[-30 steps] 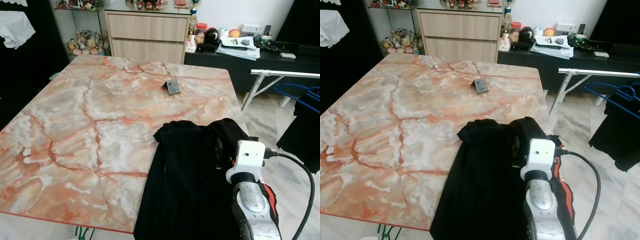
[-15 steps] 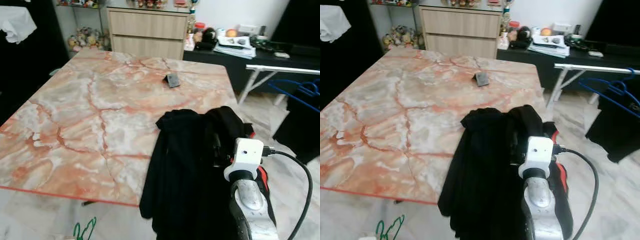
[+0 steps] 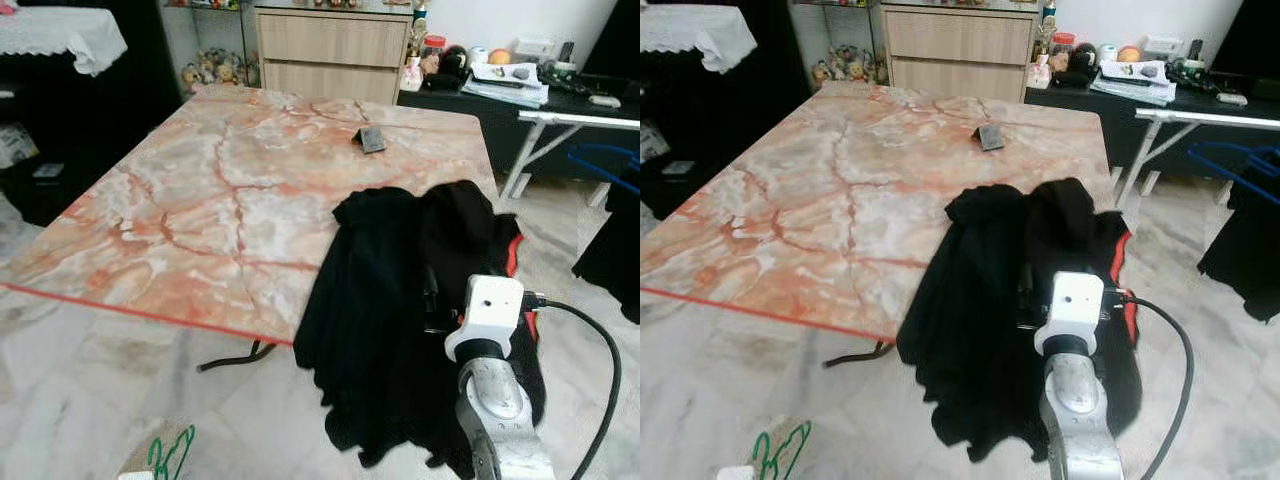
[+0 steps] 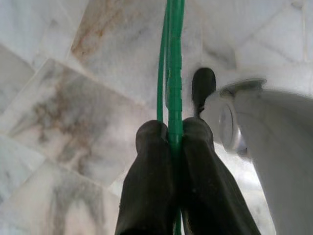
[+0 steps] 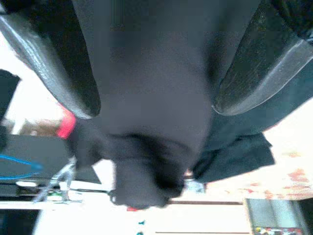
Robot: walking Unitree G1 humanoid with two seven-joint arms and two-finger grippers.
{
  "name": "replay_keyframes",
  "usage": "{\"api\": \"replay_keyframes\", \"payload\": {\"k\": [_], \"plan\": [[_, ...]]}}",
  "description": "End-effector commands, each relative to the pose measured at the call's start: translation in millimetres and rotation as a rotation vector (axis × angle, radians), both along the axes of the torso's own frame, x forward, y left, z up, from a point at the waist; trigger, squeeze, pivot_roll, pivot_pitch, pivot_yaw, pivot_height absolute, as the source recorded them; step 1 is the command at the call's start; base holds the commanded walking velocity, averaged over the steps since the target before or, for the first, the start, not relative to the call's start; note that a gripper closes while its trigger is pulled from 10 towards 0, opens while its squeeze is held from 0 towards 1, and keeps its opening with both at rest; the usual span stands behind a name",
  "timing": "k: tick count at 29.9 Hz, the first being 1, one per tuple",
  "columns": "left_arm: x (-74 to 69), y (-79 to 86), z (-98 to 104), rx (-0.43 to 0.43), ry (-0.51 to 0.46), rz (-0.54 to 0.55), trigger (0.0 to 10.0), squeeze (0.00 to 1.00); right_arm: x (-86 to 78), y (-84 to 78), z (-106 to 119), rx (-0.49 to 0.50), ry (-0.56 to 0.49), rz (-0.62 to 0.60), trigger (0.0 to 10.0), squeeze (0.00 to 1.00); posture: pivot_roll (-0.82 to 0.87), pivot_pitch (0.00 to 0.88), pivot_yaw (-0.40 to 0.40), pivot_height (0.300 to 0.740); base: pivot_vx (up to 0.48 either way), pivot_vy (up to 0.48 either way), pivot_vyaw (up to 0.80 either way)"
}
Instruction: Hang hanger
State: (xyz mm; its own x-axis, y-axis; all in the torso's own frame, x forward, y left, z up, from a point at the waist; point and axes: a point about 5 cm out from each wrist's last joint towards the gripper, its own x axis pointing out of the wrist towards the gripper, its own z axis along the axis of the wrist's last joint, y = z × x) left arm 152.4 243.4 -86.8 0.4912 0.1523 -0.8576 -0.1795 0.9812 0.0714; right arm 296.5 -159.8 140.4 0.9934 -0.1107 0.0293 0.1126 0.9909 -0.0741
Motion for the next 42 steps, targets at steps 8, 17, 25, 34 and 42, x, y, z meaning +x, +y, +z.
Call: {"api": "replay_keyframes", "payload": {"k": [8,17,25,34,42], "plan": [[-7.7,-1.2,-3,-0.003,0.026,0.004,10.0,0.0,-1.0,-2.3,-2,0.003,0.001,-0.022,10.0,0.0,-0.01,0.104,-0.012,0.74,-0.269,0.0,0.0],[-10.4,0.7,-4,0.008,0.034,0.002,10.0,0.0,-2.8,-7.2,-11,0.022,0.031,-0.053,10.0,0.0,-0.01,0.104,-0.013,0.74,-0.09,0.0,0.0],[-8.6,1.7,-3,0.007,0.026,0.013,10.0,0.0,-10.5,-29.8,-53,0.112,0.174,-0.153,10.0,0.0,-0.01,0.102,-0.014,0.74,0.0,0.0,0.0],[-6.3,2.3,-2,0.007,0.019,0.014,10.0,0.0,-27.7,-36.0,-115,0.102,0.392,-0.163,10.0,0.0,-0.01,0.091,-0.013,0.74,0.0,0.0,0.0],[-4.8,0.3,-2,0.008,0.018,0.004,10.0,0.0,-50.4,-36.3,-170,0.262,0.622,-0.22,10.0,0.0,-0.02,0.077,-0.009,0.74,0.0,0.0,0.0]]}}
